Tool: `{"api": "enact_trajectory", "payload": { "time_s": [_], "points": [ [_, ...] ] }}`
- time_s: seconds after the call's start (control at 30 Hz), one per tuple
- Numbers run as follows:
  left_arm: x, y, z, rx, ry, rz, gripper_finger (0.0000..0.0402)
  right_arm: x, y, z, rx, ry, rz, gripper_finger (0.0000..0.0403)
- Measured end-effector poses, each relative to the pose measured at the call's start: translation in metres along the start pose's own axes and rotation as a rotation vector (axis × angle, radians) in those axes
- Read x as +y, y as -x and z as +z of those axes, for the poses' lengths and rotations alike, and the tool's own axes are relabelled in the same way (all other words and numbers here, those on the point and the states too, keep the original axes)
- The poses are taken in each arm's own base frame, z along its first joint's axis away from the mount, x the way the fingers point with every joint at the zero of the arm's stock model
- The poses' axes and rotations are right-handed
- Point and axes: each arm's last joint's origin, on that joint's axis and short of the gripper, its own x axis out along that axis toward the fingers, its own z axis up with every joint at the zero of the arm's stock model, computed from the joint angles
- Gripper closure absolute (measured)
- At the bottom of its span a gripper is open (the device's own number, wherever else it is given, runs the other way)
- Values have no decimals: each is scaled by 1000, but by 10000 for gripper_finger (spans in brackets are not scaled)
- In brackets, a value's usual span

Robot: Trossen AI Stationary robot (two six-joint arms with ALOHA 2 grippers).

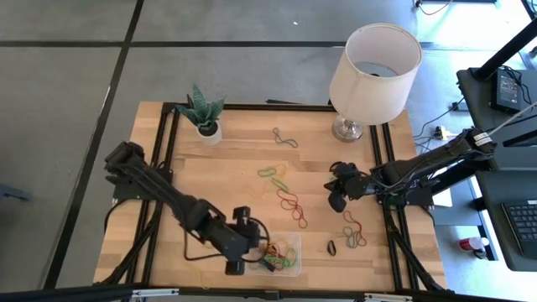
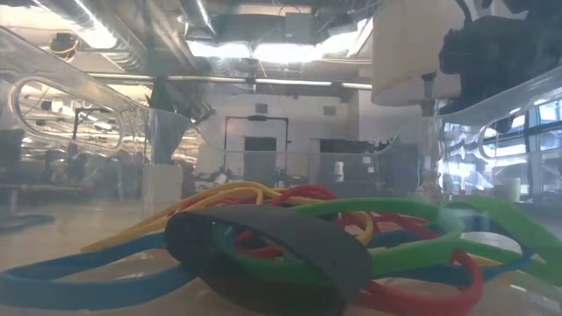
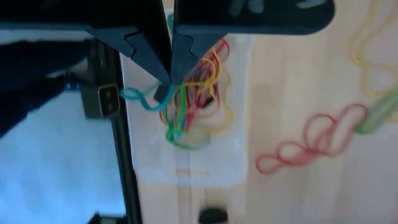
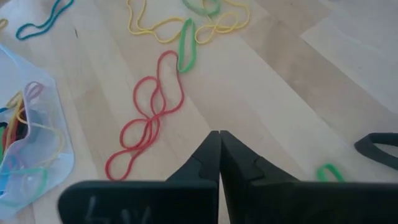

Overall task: Pick and place rubber bands into bin
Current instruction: Put the blue rubber band into the transparent bin

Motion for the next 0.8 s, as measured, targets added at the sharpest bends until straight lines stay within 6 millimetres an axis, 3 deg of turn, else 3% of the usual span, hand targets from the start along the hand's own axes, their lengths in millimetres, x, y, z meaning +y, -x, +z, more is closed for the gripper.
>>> {"api": "enact_trajectory", "payload": {
  "time_s": [0.5,0.63,0.8],
  "points": [
    [23,-104,-23,332,-40,-60,400,2,-19,-11,114,15,-43,395],
    [29,-120,-27,370,1,-55,400,3,-20,-11,115,15,-44,395],
    [31,-121,-27,372,5,-51,379,3,-20,-11,115,15,-43,395]
  ]
}}
